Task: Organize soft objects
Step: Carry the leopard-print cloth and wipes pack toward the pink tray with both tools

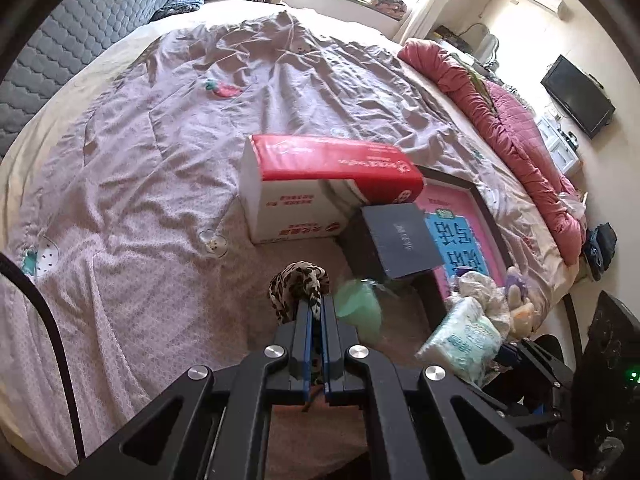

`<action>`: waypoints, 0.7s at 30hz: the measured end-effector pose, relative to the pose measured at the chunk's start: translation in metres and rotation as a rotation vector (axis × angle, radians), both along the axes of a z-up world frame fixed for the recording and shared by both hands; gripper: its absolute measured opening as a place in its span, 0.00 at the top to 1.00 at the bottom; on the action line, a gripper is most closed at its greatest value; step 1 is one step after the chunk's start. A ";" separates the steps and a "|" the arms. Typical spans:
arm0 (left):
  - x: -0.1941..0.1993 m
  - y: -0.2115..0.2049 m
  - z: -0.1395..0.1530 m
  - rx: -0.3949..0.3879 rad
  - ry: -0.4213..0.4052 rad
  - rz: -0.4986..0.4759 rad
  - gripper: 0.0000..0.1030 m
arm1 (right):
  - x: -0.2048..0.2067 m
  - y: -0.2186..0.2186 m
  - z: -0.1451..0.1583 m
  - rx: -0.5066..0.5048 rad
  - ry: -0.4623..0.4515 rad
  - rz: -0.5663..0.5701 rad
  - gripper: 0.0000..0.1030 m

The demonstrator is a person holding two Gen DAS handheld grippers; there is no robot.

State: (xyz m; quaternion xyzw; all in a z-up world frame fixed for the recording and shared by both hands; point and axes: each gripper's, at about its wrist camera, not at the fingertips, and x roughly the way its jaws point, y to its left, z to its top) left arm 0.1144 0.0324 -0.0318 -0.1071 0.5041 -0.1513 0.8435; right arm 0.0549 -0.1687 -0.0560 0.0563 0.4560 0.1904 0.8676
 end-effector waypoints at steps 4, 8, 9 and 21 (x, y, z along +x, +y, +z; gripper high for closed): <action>-0.006 -0.008 0.012 0.000 -0.026 -0.018 0.97 | -0.001 -0.004 0.005 0.007 -0.015 -0.009 0.30; -0.012 -0.017 0.028 -0.003 -0.061 -0.036 0.97 | -0.004 -0.009 0.012 0.012 -0.034 -0.019 0.30; -0.013 -0.019 0.031 -0.006 -0.068 -0.041 0.97 | -0.005 -0.010 0.014 0.010 -0.042 -0.019 0.30; -0.024 -0.055 0.066 0.003 -0.139 -0.111 0.97 | -0.014 -0.050 0.039 0.026 -0.093 -0.099 0.30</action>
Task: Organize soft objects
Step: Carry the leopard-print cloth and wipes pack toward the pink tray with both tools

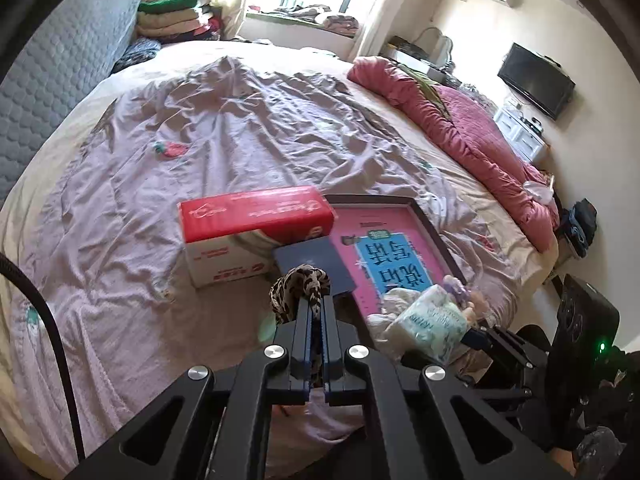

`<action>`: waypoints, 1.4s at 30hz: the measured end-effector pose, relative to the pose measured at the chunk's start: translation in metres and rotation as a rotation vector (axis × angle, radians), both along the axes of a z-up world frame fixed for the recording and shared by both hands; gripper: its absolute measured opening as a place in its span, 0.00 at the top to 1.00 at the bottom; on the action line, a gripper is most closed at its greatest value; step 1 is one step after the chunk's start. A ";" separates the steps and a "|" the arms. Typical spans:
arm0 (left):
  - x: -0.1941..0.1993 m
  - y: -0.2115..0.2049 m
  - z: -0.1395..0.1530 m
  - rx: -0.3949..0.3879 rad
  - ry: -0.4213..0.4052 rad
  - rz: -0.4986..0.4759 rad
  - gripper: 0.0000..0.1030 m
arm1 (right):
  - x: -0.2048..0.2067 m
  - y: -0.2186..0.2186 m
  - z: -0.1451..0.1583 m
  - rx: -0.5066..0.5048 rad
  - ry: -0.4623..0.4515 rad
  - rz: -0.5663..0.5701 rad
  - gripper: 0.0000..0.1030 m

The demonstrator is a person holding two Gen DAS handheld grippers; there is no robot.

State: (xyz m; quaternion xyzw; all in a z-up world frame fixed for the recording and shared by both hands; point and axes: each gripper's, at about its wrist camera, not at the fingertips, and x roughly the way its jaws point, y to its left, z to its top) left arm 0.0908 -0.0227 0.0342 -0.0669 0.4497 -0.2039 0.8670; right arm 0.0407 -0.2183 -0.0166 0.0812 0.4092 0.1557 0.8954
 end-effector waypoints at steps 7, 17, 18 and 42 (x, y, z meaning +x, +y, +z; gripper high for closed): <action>-0.002 -0.033 0.018 -0.008 -0.023 -0.049 0.97 | -0.004 -0.040 0.017 -0.019 -0.033 -0.081 0.30; -0.001 -0.090 0.043 -0.005 -0.072 -0.148 0.97 | -0.012 -0.090 0.034 -0.045 -0.066 -0.178 0.30; -0.001 -0.095 0.046 -0.005 -0.077 -0.158 0.97 | -0.012 -0.095 0.035 -0.045 -0.069 -0.186 0.30; 0.008 -0.155 0.005 0.047 -0.024 -0.220 0.97 | -0.010 -0.132 0.030 -0.051 -0.082 -0.249 0.29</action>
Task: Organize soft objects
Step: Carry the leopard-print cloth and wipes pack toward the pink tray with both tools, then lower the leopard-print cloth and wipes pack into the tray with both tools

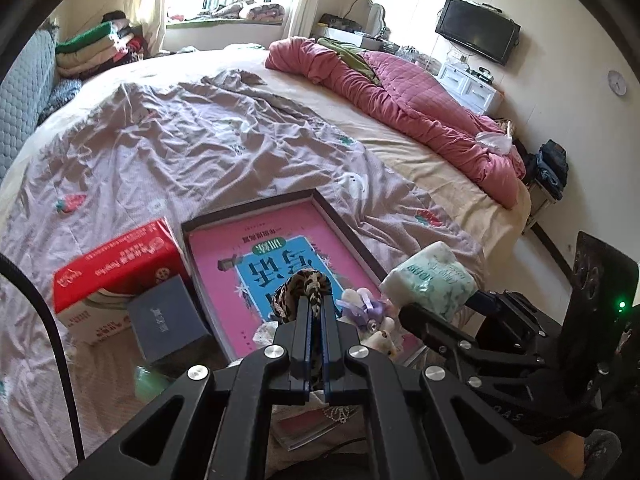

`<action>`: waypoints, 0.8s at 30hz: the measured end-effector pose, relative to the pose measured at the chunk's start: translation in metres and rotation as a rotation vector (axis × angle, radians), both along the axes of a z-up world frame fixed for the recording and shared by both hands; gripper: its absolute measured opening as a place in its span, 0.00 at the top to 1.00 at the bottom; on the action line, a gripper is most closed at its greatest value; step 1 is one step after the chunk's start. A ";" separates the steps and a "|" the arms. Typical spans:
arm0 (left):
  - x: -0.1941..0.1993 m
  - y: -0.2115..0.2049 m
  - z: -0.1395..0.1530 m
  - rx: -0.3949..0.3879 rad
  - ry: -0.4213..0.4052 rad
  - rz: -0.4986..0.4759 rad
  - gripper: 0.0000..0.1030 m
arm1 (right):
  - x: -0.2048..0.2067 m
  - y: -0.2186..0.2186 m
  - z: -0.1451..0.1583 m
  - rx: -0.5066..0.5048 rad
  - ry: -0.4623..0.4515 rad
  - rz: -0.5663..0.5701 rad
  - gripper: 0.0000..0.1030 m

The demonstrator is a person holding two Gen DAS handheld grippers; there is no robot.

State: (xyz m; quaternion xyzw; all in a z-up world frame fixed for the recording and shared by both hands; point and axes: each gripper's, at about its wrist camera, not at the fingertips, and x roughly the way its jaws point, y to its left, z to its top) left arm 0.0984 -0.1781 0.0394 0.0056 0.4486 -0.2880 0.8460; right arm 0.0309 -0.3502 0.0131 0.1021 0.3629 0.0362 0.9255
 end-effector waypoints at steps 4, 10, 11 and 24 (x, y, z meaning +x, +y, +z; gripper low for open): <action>0.005 -0.002 -0.012 -0.053 0.050 -0.011 0.97 | 0.002 -0.005 -0.004 0.003 0.010 -0.006 0.29; 0.009 -0.009 -0.032 -0.045 0.063 -0.026 0.97 | 0.005 -0.010 -0.010 0.006 0.027 -0.021 0.29; 0.011 -0.009 -0.041 -0.030 0.080 -0.017 0.97 | 0.006 -0.010 -0.011 0.005 0.031 -0.021 0.29; 0.020 0.006 -0.087 0.074 0.109 0.036 0.97 | 0.017 0.018 -0.028 -0.021 0.069 0.077 0.29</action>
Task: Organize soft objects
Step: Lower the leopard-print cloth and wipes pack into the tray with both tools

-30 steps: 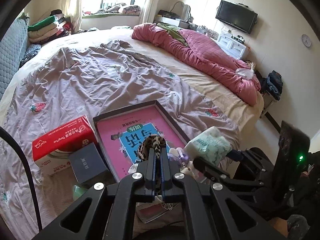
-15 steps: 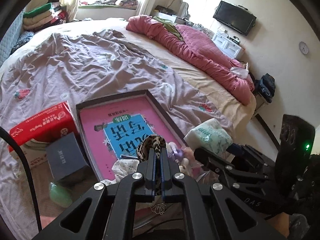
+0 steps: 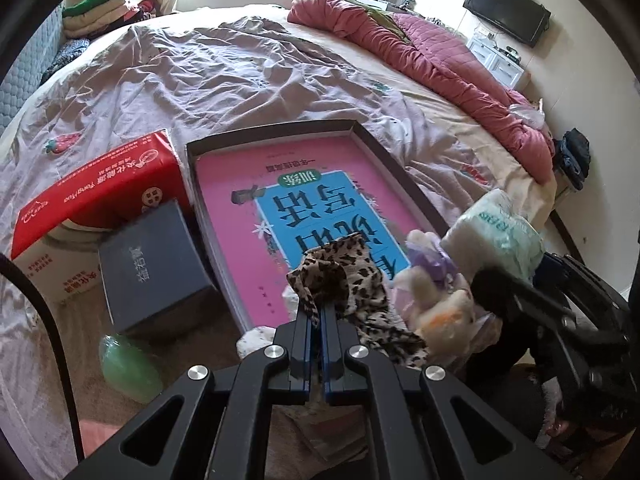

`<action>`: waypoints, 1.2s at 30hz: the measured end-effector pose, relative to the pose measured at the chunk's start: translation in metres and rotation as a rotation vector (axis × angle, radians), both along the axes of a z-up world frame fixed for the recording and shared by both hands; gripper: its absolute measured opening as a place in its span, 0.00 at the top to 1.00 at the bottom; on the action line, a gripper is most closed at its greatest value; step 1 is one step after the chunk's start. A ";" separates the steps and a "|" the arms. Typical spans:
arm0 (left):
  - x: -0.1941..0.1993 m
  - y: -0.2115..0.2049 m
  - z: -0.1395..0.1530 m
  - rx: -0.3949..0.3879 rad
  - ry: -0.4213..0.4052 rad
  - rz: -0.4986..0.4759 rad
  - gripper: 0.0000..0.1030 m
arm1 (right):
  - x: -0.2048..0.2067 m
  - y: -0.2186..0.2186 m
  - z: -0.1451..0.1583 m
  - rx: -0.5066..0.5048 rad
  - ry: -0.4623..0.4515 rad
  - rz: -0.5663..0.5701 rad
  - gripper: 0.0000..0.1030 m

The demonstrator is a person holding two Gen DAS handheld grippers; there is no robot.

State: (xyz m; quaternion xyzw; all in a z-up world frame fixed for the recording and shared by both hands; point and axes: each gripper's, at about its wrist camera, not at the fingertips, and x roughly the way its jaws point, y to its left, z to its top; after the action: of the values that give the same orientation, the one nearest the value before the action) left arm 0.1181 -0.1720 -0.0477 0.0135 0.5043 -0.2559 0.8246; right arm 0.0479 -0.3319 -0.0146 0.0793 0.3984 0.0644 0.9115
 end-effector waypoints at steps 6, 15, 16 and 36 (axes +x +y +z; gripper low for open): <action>0.006 0.007 -0.007 -0.011 0.013 0.023 0.97 | 0.004 0.008 -0.011 0.031 0.024 0.048 0.29; 0.011 0.006 -0.011 -0.016 0.019 0.018 0.97 | 0.009 0.025 -0.023 -0.004 0.060 0.124 0.29; 0.012 0.006 -0.011 -0.017 0.018 0.018 0.97 | 0.010 0.028 -0.025 -0.018 0.066 0.136 0.29; 0.023 0.001 -0.016 0.027 0.006 0.016 0.97 | 0.021 0.045 -0.039 -0.072 0.068 0.210 0.29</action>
State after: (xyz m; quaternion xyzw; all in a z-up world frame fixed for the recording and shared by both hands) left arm 0.1414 -0.1712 -0.0636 0.0197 0.5102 -0.2424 0.8249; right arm 0.0691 -0.2872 -0.0537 0.0066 0.4374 0.1427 0.8879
